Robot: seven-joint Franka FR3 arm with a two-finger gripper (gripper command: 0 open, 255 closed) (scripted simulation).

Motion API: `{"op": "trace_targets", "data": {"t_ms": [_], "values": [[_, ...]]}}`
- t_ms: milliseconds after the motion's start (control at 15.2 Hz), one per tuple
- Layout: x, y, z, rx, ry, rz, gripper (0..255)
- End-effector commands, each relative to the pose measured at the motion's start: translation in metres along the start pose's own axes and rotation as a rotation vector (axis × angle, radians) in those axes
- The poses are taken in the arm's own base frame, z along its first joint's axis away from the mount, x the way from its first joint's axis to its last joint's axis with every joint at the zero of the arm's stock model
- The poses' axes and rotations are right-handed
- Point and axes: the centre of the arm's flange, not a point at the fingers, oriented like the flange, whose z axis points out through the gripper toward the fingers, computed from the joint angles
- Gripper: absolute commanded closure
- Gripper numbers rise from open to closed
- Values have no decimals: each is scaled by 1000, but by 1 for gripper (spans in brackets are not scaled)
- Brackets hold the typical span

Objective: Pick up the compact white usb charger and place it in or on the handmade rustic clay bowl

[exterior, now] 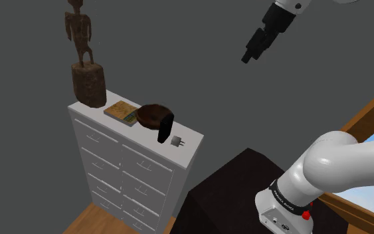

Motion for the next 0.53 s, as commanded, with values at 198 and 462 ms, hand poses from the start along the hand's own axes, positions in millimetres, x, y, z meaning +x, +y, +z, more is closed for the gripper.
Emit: {"op": "trace_targets", "data": {"t_ms": [198,462], "values": [[9,-4,39,5,-12,-12,0],[20,-9,90,13,-29,-29,0]]}}
